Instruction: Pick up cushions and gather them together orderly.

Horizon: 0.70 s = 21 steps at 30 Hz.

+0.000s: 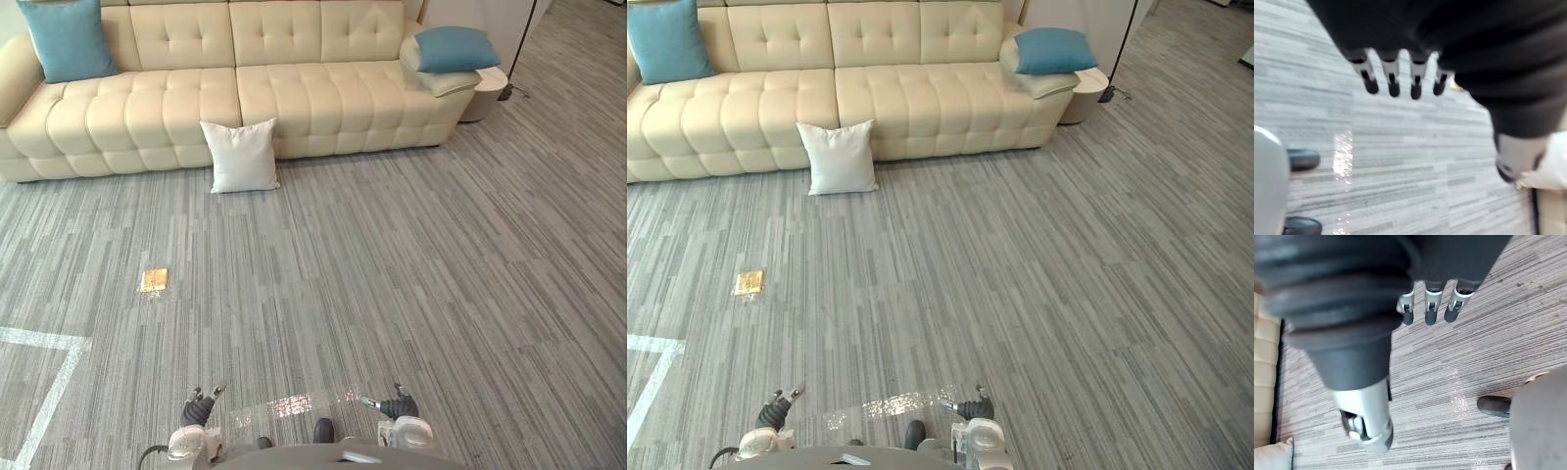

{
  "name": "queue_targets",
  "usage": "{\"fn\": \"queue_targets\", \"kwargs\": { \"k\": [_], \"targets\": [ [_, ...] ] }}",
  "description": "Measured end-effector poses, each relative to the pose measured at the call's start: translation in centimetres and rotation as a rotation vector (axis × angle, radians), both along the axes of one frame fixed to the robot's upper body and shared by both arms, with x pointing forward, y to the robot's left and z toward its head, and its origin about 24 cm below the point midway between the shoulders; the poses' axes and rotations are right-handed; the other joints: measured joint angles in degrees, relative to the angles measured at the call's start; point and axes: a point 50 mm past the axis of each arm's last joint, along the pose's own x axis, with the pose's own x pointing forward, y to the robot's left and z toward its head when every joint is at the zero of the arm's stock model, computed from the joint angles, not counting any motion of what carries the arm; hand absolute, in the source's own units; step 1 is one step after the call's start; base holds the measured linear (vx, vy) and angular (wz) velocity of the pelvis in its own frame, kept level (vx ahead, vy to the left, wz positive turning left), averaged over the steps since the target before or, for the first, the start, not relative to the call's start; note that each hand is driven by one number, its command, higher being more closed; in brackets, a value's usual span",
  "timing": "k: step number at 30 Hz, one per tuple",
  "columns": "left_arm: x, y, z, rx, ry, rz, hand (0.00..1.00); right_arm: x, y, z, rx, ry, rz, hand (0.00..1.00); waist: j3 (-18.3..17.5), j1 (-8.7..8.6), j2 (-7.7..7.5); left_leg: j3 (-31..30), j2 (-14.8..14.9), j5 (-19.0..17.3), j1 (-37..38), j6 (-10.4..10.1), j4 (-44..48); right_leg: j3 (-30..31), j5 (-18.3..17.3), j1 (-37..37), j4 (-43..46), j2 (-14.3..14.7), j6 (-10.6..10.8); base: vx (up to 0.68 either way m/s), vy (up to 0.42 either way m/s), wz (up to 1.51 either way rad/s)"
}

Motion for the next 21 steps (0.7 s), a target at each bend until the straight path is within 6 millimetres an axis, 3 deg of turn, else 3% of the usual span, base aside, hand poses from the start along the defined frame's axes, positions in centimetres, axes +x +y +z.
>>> {"fn": "queue_targets", "kwargs": {
  "k": [12, 21],
  "targets": [
    [-0.41, 0.27, -0.32, -0.004, 0.027, 0.051, 0.0, -0.91, -0.62, -0.54, 0.037, 0.042, -0.139, 0.0, 0.45, 0.08, 0.11, 0.05, -0.01, 0.4, 1.19, 0.06, -1.17, -0.28, -0.16, 0.74, 0.01, 0.01, 0.21, 0.0, 0.0, 0.0],
    [-0.49, 0.37, -0.4, -0.005, 0.035, 0.051, 0.0, -0.71, -0.48, -0.68, 0.03, 0.062, -0.114, 0.0, 0.84, 0.16, 0.02, -1.29, -0.11, 0.95, 1.43, 0.13, -2.49, -1.49, -0.75, 1.24, 0.01, -0.08, 0.53, -0.02, 0.003, 0.08]
  ]
}}
